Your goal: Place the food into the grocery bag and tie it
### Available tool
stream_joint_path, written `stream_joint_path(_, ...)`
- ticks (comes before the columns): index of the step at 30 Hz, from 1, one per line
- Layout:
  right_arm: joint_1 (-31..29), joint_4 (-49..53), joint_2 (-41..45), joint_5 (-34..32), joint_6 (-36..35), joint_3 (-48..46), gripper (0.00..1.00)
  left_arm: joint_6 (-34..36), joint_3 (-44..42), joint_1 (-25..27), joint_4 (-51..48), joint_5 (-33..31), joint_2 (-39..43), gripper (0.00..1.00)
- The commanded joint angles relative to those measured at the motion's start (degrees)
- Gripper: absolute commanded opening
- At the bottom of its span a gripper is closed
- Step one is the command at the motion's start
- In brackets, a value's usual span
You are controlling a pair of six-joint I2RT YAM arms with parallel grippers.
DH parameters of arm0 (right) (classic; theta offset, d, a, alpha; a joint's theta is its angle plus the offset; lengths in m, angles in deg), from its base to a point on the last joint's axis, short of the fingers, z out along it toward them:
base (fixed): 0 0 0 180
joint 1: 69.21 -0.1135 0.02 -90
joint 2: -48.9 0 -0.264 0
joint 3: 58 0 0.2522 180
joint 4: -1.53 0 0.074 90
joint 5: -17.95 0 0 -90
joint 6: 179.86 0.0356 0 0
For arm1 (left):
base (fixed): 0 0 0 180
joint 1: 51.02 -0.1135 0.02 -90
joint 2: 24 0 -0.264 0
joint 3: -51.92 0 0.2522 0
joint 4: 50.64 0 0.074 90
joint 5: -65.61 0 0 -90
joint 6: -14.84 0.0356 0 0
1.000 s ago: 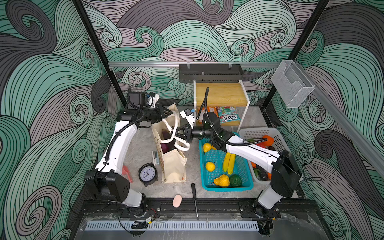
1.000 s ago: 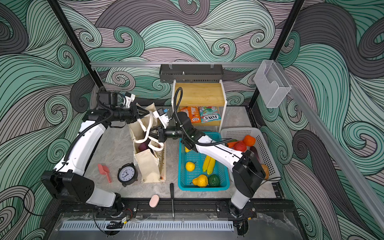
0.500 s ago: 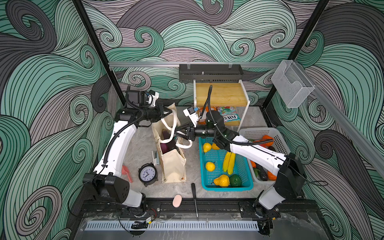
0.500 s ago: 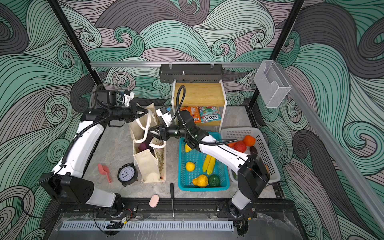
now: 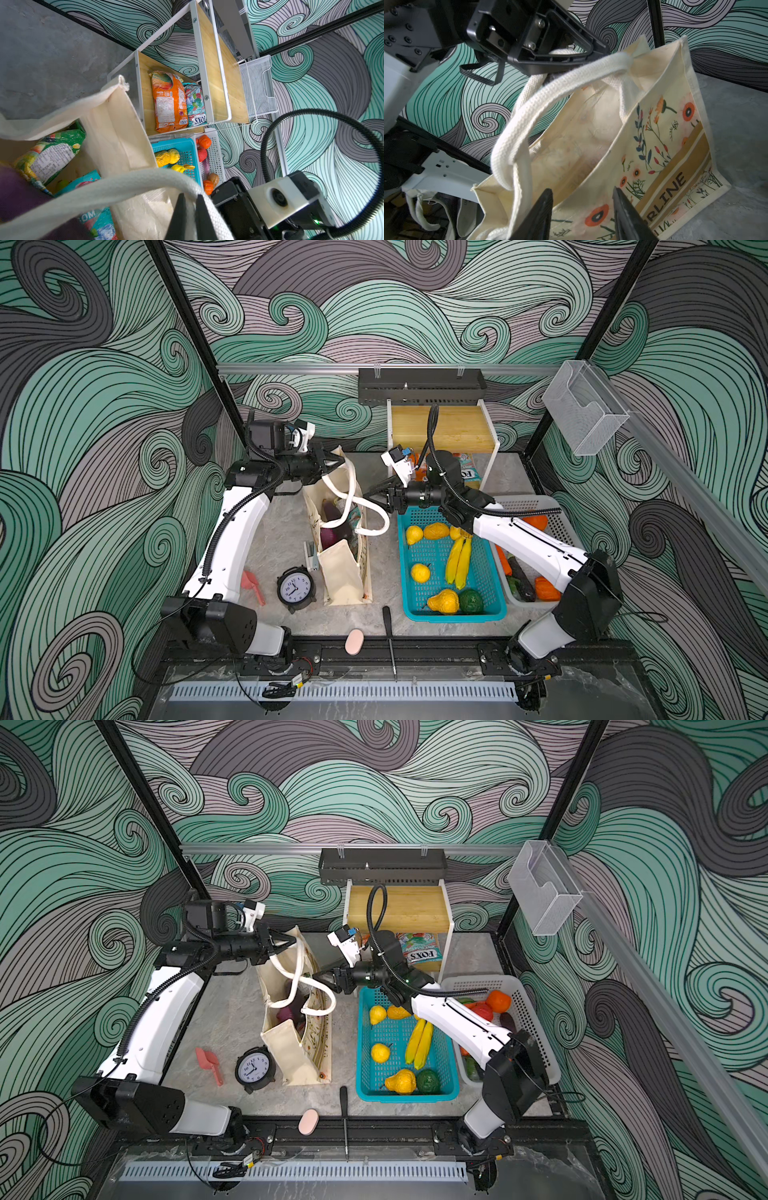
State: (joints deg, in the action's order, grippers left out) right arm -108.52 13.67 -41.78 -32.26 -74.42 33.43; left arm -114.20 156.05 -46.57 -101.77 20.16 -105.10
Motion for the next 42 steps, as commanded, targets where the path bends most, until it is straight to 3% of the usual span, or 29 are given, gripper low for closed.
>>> stream_joint_path(1, -0.81, -0.52, -0.29, 1.98, -3.31, 0.08, 0.46, -4.33, -0.51, -0.92, 10.62, 6.03, 3.21, 0.0)
stream_joint_path(18, -6.26, -11.21, 3.14, -0.02, -4.03, -4.45, 0.74, -8.5, -3.86, -2.29, 15.91, 6.13, 5.38, 0.0)
stream_joint_path(21, -6.3, -12.07, 3.83, -2.5, -3.36, -4.81, 0.75, -8.71, -4.21, -2.6, 16.1, 6.01, 5.71, 0.0)
stream_joint_path(30, -9.18, -14.99, -1.48, -0.9, -1.72, -0.74, 0.81, -10.76, -5.57, -2.78, 18.56, 6.4, 6.16, 0.0)
stream_joint_path(39, -11.09, -20.95, -7.58, -0.75, 1.08, 4.07, 0.8, -11.97, -6.84, -2.78, 20.49, 6.58, 6.63, 0.0)
stream_joint_path(42, -11.12, -25.2, -9.09, -2.38, 4.24, 4.35, 0.74, -11.67, -7.04, -2.8, 20.16, 6.34, 6.98, 0.0)
